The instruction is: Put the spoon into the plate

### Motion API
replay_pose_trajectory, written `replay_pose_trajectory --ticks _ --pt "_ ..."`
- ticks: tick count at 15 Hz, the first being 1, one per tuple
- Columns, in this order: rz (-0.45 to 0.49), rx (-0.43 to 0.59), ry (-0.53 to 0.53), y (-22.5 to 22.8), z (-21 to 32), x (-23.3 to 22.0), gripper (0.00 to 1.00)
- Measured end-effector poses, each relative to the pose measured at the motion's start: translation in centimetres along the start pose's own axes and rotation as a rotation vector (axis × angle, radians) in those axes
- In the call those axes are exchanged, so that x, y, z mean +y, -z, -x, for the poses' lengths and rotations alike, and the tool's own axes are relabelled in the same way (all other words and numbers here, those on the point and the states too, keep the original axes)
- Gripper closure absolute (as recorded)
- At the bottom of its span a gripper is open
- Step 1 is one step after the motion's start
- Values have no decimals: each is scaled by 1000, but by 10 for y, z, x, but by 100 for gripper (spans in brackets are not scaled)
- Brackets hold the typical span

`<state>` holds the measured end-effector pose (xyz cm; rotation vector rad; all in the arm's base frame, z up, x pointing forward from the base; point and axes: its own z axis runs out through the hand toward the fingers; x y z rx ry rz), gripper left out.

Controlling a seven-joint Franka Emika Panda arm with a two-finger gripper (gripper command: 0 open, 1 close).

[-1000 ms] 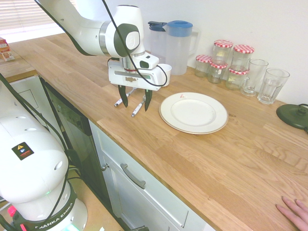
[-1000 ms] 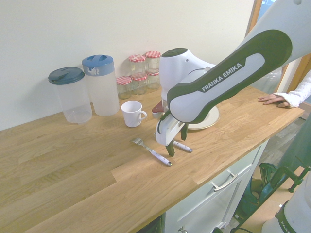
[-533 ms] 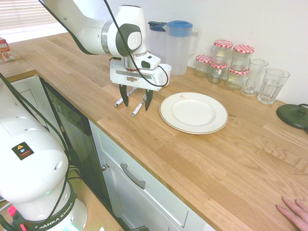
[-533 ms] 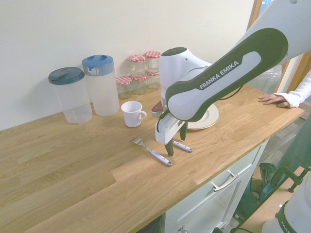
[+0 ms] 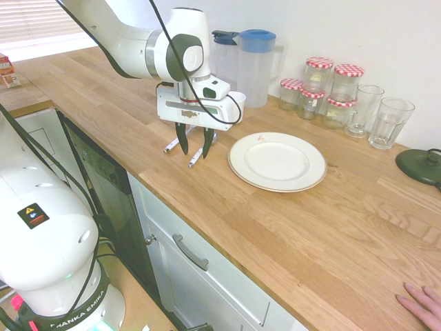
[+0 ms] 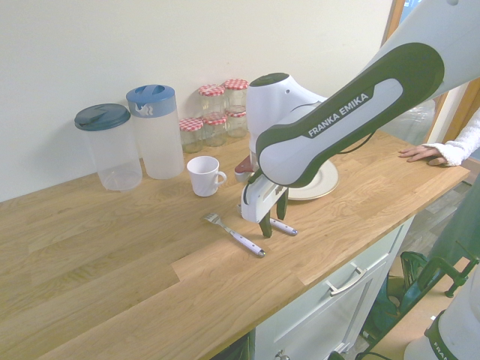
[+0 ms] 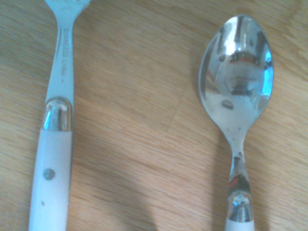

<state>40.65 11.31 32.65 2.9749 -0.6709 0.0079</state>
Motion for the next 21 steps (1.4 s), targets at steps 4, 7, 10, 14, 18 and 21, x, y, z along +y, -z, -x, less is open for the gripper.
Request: replay_pose_trajectory --ticks 4,7,10,14,18,21 --pt "1 -1 0 0 0 0 100" --pt "0 -2 -3 -1 -1 1 100" --pt "-2 0 -4 0 -1 1 100" --pt "-31 -4 -47 8 -5 3 100" --pt "-109 56 -88 86 -20 19 100" --pt "-124 83 -127 116 -22 39 100"
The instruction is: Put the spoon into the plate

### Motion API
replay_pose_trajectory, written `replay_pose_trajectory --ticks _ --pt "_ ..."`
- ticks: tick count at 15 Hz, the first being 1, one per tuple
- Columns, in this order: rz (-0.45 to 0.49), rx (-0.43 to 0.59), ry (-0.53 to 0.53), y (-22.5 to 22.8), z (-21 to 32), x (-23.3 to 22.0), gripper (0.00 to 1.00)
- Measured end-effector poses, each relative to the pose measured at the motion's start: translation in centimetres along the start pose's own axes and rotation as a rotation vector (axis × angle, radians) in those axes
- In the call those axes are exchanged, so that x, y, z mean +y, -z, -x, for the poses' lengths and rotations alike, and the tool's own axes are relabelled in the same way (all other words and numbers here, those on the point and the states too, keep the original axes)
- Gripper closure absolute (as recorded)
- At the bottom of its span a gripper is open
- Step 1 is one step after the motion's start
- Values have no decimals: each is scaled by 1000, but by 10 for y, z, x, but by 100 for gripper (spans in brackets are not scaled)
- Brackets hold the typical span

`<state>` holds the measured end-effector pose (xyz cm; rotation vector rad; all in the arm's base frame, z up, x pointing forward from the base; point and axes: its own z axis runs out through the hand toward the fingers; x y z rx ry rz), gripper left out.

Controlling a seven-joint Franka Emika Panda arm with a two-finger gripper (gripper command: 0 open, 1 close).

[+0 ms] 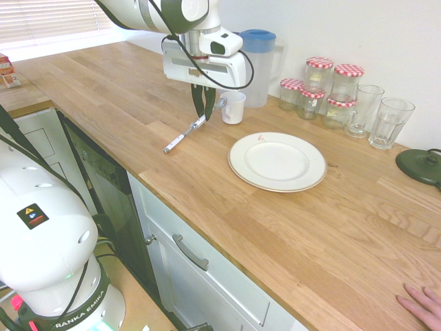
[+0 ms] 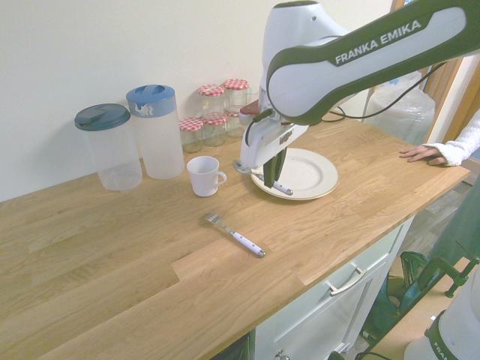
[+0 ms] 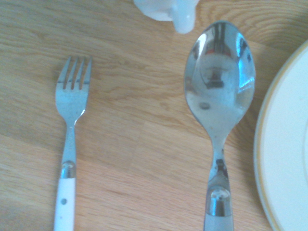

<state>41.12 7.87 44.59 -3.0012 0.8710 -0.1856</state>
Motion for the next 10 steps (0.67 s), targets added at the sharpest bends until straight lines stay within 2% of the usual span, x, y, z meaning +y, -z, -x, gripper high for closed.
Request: replay_pose_trajectory --ticks 5,10 --pt "20 11 -174 -4 -51 65 100" --pt "37 29 -260 -43 -89 109 100"
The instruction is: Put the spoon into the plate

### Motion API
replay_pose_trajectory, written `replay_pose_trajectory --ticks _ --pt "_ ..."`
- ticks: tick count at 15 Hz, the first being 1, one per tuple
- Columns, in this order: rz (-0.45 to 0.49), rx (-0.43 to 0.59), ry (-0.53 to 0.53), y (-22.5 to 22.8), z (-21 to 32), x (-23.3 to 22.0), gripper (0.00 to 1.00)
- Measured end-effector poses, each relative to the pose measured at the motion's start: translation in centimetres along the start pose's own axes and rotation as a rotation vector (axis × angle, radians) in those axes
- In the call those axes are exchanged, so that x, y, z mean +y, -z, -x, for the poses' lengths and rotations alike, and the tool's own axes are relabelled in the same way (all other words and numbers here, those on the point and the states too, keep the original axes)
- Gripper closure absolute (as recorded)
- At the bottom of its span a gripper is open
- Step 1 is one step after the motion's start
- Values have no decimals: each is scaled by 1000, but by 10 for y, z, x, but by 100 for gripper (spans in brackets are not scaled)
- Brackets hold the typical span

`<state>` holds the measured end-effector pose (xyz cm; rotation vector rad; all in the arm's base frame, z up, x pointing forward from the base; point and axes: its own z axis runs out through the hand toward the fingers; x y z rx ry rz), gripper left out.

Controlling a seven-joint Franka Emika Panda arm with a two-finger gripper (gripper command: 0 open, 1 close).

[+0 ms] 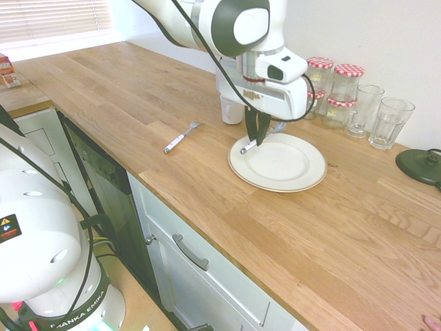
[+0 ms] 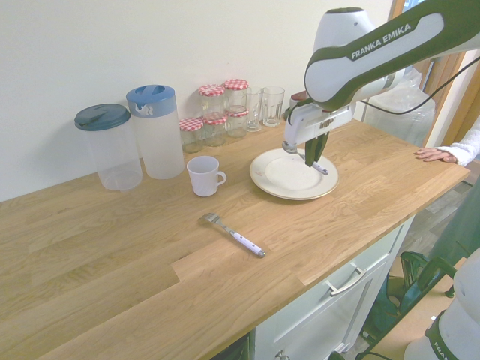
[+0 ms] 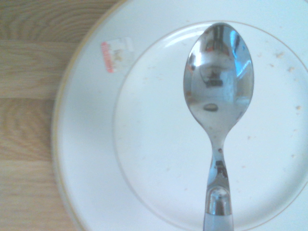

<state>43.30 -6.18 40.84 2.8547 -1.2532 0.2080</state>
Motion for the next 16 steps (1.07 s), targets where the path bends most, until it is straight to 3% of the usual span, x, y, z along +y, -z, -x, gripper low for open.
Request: replay_pose_trajectory --ticks 3,4,8,16 --pt "0 -1 -7 -31 -17 -1 100" --pt "2 -6 -7 -38 -25 -1 0" --pt "17 -34 14 -57 -56 -5 0" --pt "16 -43 16 -57 -60 -14 0"
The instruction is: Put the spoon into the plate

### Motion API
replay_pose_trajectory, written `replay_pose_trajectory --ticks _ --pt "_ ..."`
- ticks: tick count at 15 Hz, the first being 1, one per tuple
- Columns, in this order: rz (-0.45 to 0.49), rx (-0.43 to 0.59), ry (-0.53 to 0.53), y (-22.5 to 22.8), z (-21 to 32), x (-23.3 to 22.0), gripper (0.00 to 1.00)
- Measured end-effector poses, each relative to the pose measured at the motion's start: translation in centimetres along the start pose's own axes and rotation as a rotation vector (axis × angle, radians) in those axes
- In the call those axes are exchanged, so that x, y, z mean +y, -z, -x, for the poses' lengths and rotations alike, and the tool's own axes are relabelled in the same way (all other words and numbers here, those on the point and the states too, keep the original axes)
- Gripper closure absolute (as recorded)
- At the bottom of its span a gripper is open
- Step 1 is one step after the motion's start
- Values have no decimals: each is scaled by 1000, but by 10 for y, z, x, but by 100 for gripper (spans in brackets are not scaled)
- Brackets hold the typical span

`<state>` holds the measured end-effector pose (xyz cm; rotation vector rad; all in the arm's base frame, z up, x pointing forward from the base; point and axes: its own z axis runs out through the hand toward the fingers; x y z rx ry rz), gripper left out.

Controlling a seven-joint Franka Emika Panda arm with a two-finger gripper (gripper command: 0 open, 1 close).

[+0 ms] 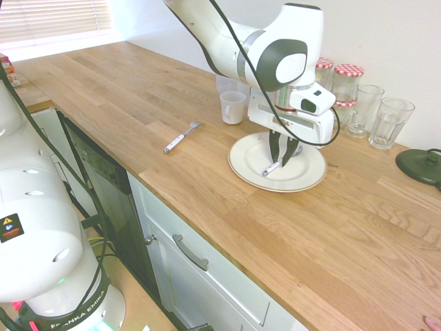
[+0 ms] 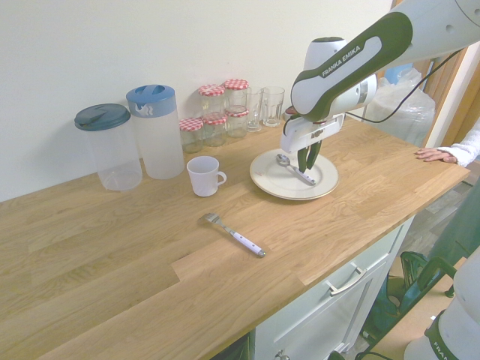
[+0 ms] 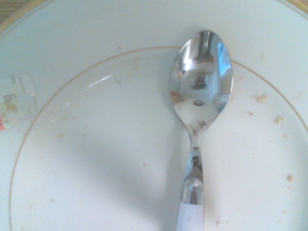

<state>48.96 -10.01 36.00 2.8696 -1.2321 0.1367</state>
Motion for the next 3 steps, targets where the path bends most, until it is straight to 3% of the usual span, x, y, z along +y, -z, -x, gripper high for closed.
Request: replay_pose_trajectory --ticks 3 --pt "7 2 18 48 12 -2 0"
